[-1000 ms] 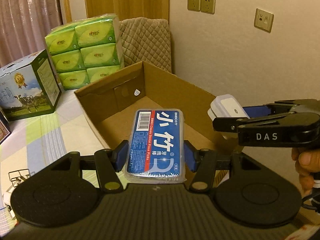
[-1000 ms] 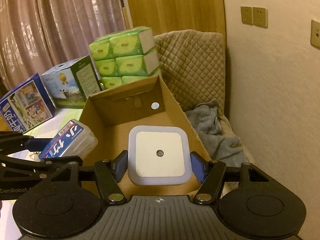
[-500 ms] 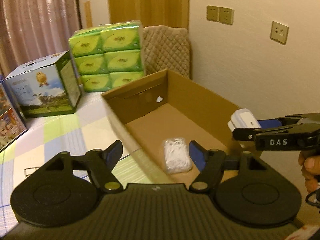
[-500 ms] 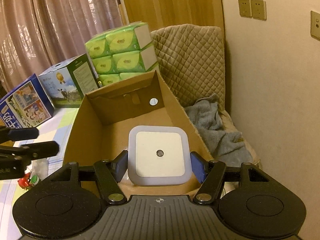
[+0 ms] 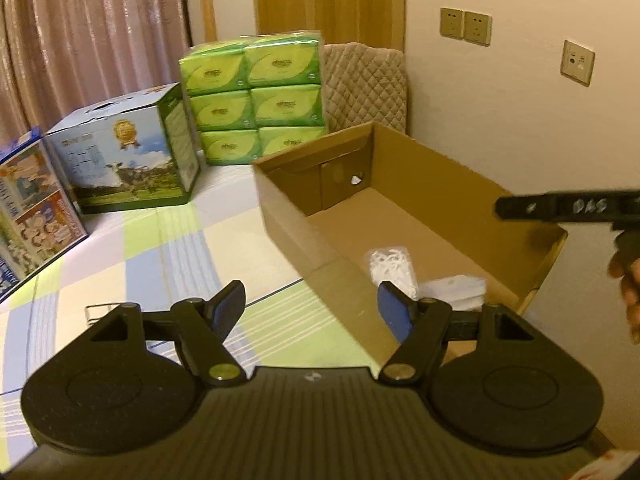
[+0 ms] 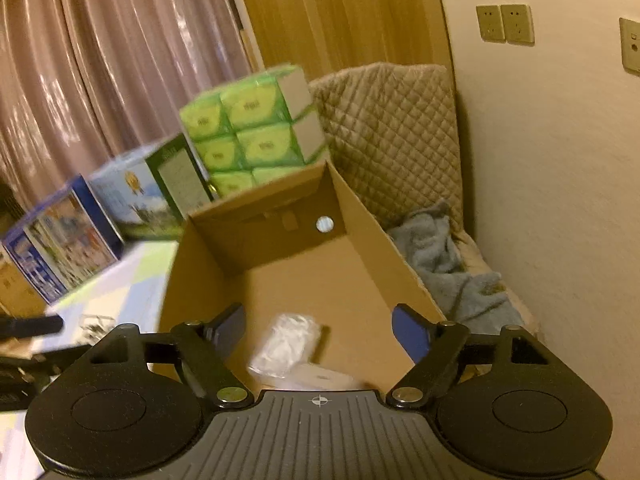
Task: Organize rigid objects
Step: 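Carry both items to the cardboard box and release them inside, then return both tools from the box to the remaining objects, then grasp the green-capped jar with the right tool while the left tool grasps the red toy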
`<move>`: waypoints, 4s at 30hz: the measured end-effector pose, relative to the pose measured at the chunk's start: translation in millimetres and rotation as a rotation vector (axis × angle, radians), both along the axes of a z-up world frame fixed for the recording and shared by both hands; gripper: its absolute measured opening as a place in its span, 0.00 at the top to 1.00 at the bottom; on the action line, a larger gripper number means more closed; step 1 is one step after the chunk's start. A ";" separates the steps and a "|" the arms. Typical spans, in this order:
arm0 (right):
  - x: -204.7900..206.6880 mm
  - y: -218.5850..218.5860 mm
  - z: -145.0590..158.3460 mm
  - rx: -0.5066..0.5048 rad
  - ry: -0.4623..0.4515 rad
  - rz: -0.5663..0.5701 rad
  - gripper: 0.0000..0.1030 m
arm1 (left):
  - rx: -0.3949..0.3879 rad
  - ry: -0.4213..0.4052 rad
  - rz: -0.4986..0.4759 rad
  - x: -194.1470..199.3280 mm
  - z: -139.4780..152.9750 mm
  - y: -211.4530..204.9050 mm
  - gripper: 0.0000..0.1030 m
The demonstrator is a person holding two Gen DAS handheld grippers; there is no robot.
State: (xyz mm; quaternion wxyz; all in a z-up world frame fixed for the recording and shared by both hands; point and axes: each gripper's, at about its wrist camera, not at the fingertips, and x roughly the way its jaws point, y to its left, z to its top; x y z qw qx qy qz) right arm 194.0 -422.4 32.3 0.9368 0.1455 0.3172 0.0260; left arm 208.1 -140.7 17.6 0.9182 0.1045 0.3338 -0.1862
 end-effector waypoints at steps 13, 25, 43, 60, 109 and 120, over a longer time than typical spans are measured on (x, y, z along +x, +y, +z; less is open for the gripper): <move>-42.6 59.7 42.4 -0.009 -0.059 0.101 0.25 | -0.018 -0.023 0.087 -41.8 16.7 63.3 0.31; -81.2 139.9 47.5 0.021 -0.063 0.262 0.25 | 0.009 -0.057 0.256 -97.1 44.0 153.3 0.26; -101.1 230.1 26.9 0.003 -0.066 0.443 0.25 | 0.025 -0.020 0.380 -134.3 32.2 222.6 0.25; -7.9 290.3 -73.6 -0.103 -0.030 0.583 0.35 | -0.045 0.089 0.358 -25.8 -81.0 248.9 0.25; 72.0 304.5 -118.0 -0.179 0.117 0.528 0.75 | -0.193 0.173 0.426 43.9 -126.6 242.8 0.27; 71.9 304.5 -114.8 -0.149 0.129 0.529 0.75 | -0.170 0.147 0.432 47.7 -128.5 242.6 0.30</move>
